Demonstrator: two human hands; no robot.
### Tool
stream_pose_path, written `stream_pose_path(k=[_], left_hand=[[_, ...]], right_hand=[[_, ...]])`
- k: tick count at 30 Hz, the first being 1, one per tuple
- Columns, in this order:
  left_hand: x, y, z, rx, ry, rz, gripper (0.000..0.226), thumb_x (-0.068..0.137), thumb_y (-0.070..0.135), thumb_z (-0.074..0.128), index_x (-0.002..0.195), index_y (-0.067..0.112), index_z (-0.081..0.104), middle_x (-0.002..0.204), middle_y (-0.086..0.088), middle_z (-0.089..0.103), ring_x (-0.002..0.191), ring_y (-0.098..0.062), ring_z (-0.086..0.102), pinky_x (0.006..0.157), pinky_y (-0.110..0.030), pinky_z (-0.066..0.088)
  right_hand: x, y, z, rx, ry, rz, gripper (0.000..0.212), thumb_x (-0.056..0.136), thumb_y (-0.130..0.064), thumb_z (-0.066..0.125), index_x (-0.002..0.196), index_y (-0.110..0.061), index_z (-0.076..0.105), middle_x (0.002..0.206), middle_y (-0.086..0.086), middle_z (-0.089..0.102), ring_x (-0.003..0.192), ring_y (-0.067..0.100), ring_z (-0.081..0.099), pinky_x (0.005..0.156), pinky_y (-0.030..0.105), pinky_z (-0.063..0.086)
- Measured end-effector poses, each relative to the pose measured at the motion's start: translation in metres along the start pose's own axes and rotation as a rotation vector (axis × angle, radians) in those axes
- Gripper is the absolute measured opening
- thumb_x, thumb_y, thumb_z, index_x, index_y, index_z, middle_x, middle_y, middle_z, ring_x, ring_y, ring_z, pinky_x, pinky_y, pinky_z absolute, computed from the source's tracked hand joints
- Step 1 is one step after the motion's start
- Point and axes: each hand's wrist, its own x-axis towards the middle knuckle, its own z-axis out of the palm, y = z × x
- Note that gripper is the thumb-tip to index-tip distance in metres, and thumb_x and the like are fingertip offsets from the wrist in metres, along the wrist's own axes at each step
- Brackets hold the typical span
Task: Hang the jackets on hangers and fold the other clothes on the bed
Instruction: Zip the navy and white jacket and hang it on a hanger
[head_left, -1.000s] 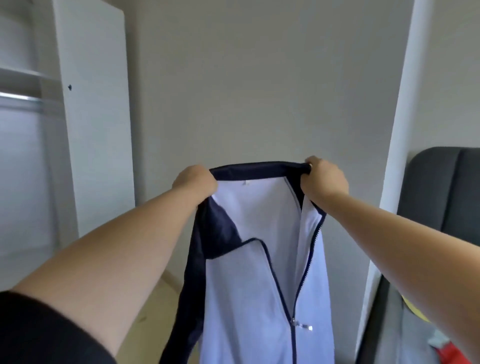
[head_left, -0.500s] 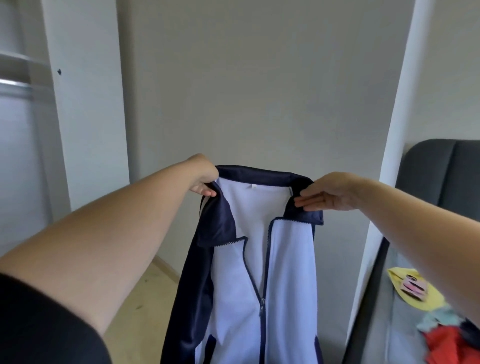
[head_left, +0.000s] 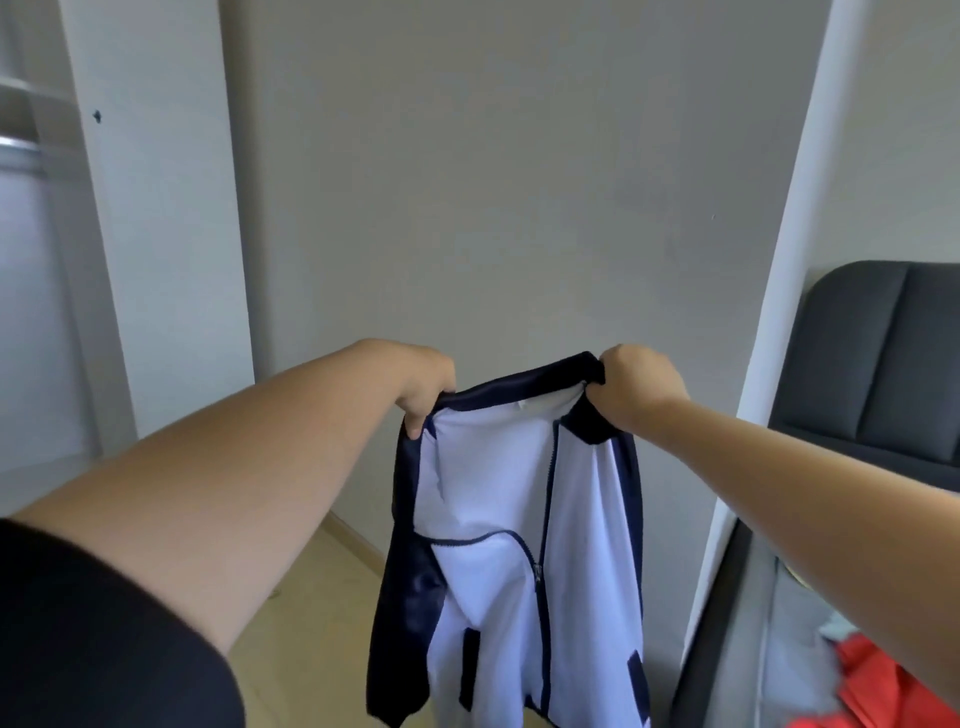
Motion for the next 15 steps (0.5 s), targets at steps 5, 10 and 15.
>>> stream_pose_path(k=[5, 10, 15], left_hand=[[0.006, -0.003, -0.001, -0.203, -0.105, 0.010, 0.039, 0.074, -0.008, 0.069, 0.101, 0.018, 0.058, 0.105, 0.001, 0.062, 0.108, -0.025, 0.056, 0.088, -0.033, 0.046], [0.020, -0.004, 0.015, -0.291, 0.183, -0.019, 0.026, 0.078, 0.012, 0.075, 0.070, 0.018, 0.051, 0.079, 0.000, 0.059, 0.082, -0.022, 0.058, 0.069, -0.028, 0.043], [0.031, -0.004, 0.024, -0.248, 0.442, -0.089, 0.014, 0.085, 0.032, 0.066, 0.083, 0.021, 0.058, 0.100, -0.002, 0.051, 0.104, -0.024, 0.045, 0.092, -0.038, 0.044]], right_hand=[[0.011, 0.013, -0.008, 0.263, -0.029, 0.113, 0.023, 0.083, -0.006, 0.048, 0.061, -0.010, 0.043, 0.060, 0.005, 0.047, 0.056, 0.022, 0.044, 0.045, 0.026, 0.030], [0.010, 0.028, -0.012, 0.368, -0.097, 0.087, 0.022, 0.080, -0.011, 0.071, 0.073, -0.010, 0.050, 0.071, 0.002, 0.048, 0.075, 0.024, 0.047, 0.055, 0.029, 0.034], [-0.001, 0.041, -0.008, 0.303, -0.392, 0.115, 0.023, 0.079, -0.015, 0.074, 0.096, -0.002, 0.064, 0.088, 0.009, 0.059, 0.081, 0.023, 0.054, 0.069, 0.027, 0.040]])
